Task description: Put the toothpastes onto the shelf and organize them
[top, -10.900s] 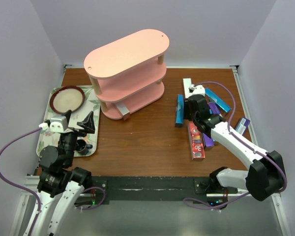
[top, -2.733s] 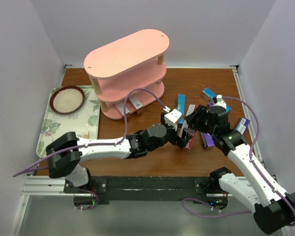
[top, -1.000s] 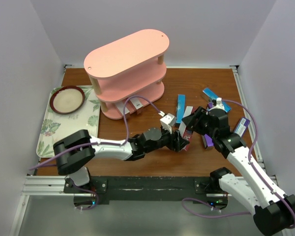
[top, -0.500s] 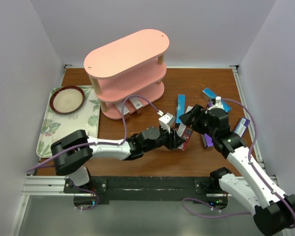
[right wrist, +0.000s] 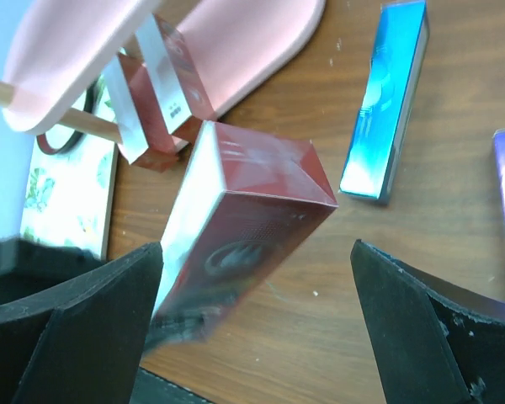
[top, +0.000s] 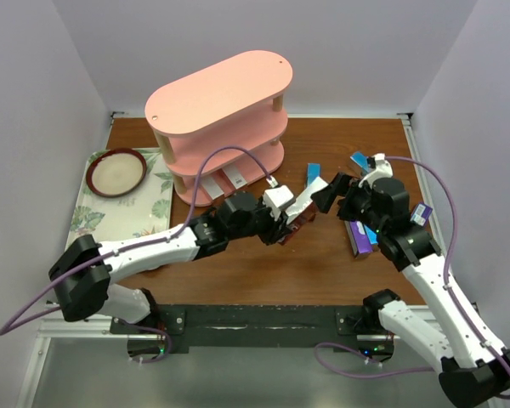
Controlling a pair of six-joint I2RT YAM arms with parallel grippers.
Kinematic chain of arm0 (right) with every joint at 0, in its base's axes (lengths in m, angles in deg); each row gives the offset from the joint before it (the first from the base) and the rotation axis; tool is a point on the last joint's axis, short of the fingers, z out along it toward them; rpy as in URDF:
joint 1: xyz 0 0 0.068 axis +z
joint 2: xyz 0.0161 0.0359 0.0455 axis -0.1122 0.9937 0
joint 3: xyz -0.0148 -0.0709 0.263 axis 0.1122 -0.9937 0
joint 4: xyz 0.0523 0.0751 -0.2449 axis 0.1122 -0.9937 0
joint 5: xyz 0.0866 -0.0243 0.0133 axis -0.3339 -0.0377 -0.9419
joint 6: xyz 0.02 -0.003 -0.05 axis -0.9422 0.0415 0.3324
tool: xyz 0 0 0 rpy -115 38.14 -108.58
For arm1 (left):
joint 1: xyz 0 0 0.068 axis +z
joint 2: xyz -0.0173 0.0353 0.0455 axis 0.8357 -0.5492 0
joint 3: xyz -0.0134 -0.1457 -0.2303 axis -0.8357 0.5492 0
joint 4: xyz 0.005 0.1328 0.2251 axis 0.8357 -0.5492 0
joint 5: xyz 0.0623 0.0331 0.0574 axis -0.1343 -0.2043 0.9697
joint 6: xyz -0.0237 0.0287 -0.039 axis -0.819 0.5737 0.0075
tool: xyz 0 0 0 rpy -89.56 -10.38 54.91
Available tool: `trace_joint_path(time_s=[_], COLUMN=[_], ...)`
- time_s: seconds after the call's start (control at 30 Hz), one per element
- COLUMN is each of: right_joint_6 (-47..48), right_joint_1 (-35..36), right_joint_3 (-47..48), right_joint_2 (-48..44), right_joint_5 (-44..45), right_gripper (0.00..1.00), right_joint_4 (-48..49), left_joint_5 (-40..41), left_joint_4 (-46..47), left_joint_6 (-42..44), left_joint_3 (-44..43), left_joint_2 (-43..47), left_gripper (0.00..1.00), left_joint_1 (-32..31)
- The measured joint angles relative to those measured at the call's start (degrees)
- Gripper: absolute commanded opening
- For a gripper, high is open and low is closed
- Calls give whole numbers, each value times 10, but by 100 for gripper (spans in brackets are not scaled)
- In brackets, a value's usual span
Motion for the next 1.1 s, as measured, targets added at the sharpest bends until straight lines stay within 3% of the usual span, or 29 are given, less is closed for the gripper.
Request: trace_joint_path(time_s=[0.23,0.57,0.87,1.1], right_joint_6=[111,257,312,349], right_joint_1=[0,0,0,23], right_joint_3=[72,88,78,78], right_joint_2=[-23,-35,-34,-32], right_joint_5=[-43,-235,-394,-462], right_gripper=[99,99,98,99], right_joint_4=[-45,-84,-85,-88], left_joint_5=[-42,-117,-199,-216], left_joint_4=[-199,-432,-498,-510], left_joint_6=[115,257,319,336], left_joint_3=[-60,-125,-163,-180], left_joint_2=[3,39,127,135], left_gripper=[19,22,23,23], left_joint_1=[16,16,15,15])
